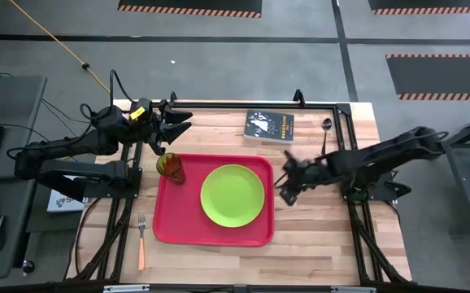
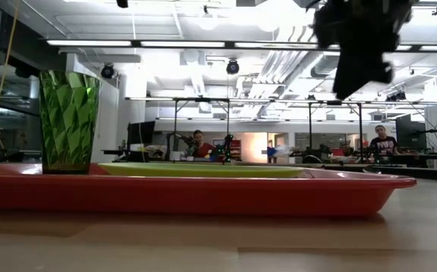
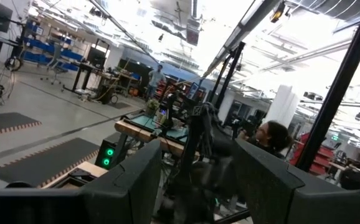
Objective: Pick and place plate/cup/fork/spoon on tray
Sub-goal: Adjust the red tray
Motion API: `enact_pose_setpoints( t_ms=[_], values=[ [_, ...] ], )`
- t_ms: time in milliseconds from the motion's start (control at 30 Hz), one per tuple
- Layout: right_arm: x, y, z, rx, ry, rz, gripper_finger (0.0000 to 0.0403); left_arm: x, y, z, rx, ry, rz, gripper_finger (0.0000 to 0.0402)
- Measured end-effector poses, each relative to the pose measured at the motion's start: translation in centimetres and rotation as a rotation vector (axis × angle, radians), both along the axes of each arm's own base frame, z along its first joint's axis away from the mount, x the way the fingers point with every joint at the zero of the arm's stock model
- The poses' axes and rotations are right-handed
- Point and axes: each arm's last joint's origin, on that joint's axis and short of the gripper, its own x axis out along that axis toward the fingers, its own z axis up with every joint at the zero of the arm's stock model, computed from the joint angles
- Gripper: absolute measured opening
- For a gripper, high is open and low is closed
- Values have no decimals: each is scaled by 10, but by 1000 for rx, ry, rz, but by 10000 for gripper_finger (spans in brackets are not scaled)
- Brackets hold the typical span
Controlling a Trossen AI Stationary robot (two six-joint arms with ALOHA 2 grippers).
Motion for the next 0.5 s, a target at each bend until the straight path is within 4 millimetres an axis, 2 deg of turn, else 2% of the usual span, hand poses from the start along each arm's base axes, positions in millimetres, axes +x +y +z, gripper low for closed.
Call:
enact_pose_setpoints(
  t_ms=[33,100,233,367,500],
  values=[
    [8,2,-7,6,2,45,31,0,0,0,0,0,0,188],
    [24,4,-22,22,13,134,9,0,0,0,-1,0,1,188],
    [45,1,-49,51,39,258,15,0,0,0,-1,0,1,188],
    [53,-5,-71,25,107,344,5,0,0,0,-1,0,1,188],
    [57,-13,-82,-4,134,404,1,0,0,0,-1,0,0,188]
  ],
)
